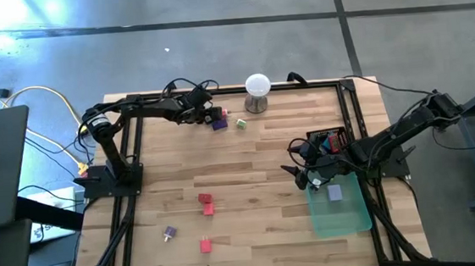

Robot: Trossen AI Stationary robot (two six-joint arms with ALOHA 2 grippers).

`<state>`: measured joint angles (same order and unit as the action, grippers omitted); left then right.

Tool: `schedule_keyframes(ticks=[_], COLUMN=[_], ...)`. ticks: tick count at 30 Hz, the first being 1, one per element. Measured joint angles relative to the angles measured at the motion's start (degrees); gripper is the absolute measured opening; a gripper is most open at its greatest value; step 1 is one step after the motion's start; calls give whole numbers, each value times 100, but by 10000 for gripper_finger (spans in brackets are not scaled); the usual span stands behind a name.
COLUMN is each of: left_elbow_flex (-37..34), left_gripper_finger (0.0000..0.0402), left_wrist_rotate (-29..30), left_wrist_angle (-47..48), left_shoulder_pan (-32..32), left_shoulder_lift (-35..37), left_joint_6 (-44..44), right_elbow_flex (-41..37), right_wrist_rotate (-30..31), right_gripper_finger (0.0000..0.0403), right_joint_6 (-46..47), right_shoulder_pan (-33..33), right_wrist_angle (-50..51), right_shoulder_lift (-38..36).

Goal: Pick & Place Office items
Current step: Put the black digital clock into the black basket

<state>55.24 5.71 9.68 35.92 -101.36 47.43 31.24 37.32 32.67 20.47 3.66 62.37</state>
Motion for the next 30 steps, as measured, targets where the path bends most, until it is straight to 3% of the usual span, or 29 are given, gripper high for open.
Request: schedule_keyframes(ticks=[6,12,21,25,30], left_elbow_flex=[24,22,20,17,2], left_gripper_finger=[340,340,340,340,340], left_wrist_rotate=[-93,-777,-1137,-1142,-1194], left_wrist_angle=[201,300,362,366,299], left_shoulder_pan=[115,386,569,556,471], left_shoulder_lift=[5,11,9,7,9], left_joint_6=[462,335,332,63,-1140], right_elbow_flex=[0,0,0,0,0], right_wrist_rotate=[0,0,-2,0,0], right_gripper_finger=[303,303,303,303,303], right_joint_6=[0,0,0,0,0], right_shoulder_pan=[0,-2,0,-1,-2], right_wrist_angle=[0,2,0,0,0], right_shoulder_lift=[0,0,0,0,0])
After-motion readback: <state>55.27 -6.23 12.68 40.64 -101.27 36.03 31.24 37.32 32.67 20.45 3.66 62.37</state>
